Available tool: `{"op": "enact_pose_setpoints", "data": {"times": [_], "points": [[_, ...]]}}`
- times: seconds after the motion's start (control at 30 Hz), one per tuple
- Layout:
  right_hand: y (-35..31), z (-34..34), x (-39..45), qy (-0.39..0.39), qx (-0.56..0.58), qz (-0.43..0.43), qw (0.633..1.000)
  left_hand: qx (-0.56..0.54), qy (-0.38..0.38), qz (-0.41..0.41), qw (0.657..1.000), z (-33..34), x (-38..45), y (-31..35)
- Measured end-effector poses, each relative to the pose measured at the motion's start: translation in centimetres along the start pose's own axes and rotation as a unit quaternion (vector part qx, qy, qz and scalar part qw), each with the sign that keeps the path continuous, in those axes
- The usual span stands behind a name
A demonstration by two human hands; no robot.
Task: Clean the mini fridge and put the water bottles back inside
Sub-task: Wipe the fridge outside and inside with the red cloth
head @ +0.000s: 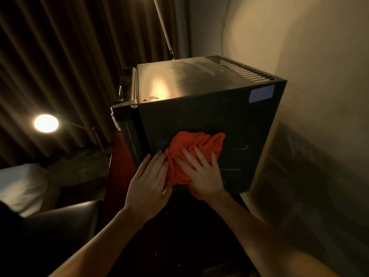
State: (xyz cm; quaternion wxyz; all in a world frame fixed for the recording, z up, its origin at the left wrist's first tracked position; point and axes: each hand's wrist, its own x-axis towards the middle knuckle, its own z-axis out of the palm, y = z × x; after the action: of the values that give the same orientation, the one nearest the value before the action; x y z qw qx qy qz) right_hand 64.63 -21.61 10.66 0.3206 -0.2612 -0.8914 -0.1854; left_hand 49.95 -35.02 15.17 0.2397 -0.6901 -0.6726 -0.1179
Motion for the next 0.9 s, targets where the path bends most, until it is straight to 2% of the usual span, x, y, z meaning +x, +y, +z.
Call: {"op": "enact_pose_setpoints", "data": {"times": [0.1,0.2,0.27,0.33,0.43,0.53,0.6,0.7,0.9], "points": [[4.7,-0.9,-0.5,-0.015,-0.019,0.033,0.999,-0.01,0.015,0.015,1.0,0.1,0.7,1.2],[10.1,-2.1,-1.6,0.015,-0.011,0.159,0.987,-0.01,0.004,0.02,1.0,0.0,1.6,2.3],[12.7,-2.6,-2.5,0.023,0.034,0.246,0.968,-0.007,-0.01,0.016,1.0,-0.1,1.7,2.6],[13.0,-2.2,-3.3,0.022,0.077,0.315,0.946,-0.008,-0.013,0.011,1.0,-0.1,1.2,2.5],[8.5,-0.3,-3.7,0.04,0.097,0.353,0.93,0.002,-0.023,-0.015,1.0,-0.2,-0.4,1.9],[1.8,1.4,-4.2,0.023,0.2,0.292,0.935,0.015,-0.041,-0.045,0.998,-0.3,-2.1,1.1],[-1.2,2.1,-3.9,0.012,0.187,0.25,0.95,0.01,-0.04,-0.05,0.998,-0.3,-3.1,0.4],[-2.9,1.5,-2.2,0.014,0.198,0.24,0.95,0.011,-0.037,-0.065,0.997,-0.3,-4.2,-0.6],[-4.7,0.4,1.6,0.014,0.125,0.068,0.99,0.005,-0.025,-0.068,0.997,0.8,-5.6,-0.6]]}}
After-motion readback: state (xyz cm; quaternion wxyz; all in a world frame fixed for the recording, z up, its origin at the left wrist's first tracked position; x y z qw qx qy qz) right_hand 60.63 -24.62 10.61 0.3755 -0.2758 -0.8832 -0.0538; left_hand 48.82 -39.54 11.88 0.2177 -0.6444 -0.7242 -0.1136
